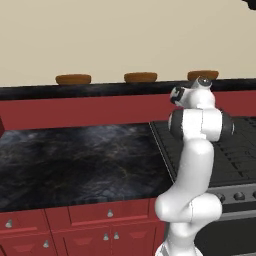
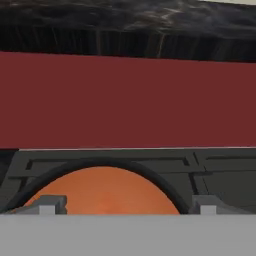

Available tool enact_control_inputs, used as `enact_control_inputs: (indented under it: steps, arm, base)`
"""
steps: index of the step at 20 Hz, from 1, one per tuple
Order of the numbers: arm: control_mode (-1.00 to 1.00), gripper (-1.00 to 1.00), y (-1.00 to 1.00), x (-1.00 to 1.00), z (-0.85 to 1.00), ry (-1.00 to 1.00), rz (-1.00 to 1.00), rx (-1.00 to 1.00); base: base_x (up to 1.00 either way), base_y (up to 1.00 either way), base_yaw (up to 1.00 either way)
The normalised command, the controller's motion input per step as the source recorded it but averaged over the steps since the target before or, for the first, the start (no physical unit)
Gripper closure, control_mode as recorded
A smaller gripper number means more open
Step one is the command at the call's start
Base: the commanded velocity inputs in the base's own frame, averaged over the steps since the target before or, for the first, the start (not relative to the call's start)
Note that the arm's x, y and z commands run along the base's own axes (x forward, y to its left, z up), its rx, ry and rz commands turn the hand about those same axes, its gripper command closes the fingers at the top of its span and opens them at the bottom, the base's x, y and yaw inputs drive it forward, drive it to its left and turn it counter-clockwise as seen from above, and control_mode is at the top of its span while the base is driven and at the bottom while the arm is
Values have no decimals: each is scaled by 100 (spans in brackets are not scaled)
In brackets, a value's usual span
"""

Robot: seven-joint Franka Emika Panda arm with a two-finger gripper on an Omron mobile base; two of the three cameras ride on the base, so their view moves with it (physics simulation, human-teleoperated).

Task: Retrieve the chicken drumstick from the fridge and place it on the saucepan with marinade on the stove.

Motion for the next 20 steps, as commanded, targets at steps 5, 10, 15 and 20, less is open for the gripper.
enact_control_inputs:
  steps: [5, 10, 15, 20]
  arm:
    - [-100, -100, 33, -100, 100, -10, -3, -1]
    - [-100, -100, 83, -100, 78, -10, 0, -8]
    - [-100, -100, 49, -100, 16, -15, 8, -12]
    - [-100, -100, -5, -24, 0, -8, -4, 0]
  base:
    - [0, 0, 0]
    - [0, 0, 0]
    - [0, 0, 0]
    - [0, 0, 0]
